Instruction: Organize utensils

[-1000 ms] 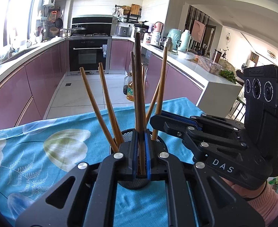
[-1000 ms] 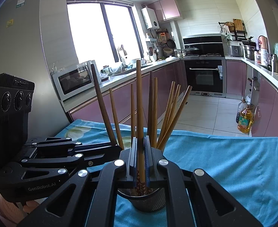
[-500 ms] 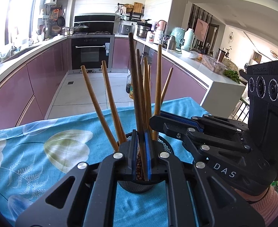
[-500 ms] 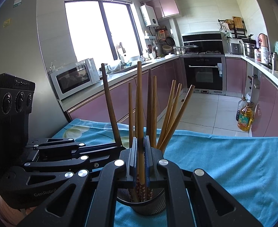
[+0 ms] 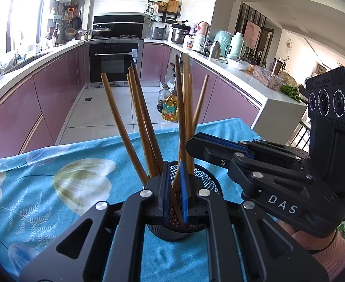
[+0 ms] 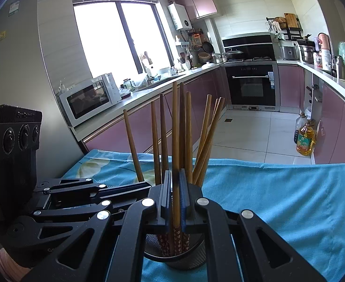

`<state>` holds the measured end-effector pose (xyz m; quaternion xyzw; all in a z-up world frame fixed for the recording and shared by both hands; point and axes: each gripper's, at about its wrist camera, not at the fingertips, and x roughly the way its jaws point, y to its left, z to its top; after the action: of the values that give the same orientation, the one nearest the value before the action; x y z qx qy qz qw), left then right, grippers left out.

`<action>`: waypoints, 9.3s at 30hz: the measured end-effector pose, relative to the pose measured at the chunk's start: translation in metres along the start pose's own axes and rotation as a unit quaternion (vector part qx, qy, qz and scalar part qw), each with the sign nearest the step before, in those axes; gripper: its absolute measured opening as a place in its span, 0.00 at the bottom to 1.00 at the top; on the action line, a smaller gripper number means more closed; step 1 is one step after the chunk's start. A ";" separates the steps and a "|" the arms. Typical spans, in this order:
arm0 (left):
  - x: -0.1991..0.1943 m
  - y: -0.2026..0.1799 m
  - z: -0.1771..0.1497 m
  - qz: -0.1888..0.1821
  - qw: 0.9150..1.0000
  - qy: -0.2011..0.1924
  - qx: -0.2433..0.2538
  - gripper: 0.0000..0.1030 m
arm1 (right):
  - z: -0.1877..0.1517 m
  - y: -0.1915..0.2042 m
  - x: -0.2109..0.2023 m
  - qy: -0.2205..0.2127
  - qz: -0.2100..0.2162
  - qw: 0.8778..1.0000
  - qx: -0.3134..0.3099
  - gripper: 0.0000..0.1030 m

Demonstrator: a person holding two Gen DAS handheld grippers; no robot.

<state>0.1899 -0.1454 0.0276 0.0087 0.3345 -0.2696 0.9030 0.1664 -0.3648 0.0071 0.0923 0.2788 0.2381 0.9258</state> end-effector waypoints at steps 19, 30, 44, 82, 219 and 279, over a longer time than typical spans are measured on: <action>-0.021 0.010 -0.024 0.034 0.999 -0.030 -0.009 0.45 | -0.017 0.004 -0.021 -0.015 -0.022 1.000 -0.004 0.46; -0.065 0.017 -0.058 0.108 0.990 -0.092 -0.001 0.95 | -0.041 0.008 -0.045 -0.041 -0.072 0.996 -0.021 0.91; -0.106 0.024 -0.102 0.181 0.972 -0.148 -0.015 0.95 | -0.077 0.032 -0.070 -0.089 -0.135 0.985 -0.056 0.93; -0.143 0.018 -0.133 0.229 0.950 -0.212 -0.019 0.95 | -0.105 0.052 -0.080 -0.132 -0.167 0.975 -0.063 0.93; -0.132 0.013 -0.139 0.240 0.946 -0.217 -0.017 0.95 | -0.110 0.049 -0.081 -0.147 -0.179 0.972 -0.046 0.93; -0.118 0.026 -0.142 0.240 0.957 -0.162 -0.030 0.95 | -0.101 -0.016 -0.050 -0.009 -0.219 0.976 0.005 0.93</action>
<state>0.0425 -0.0387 -0.0153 0.0180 0.1801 -0.0324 0.9830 0.0791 -0.3992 -0.0577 0.0361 0.2855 0.0278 0.9573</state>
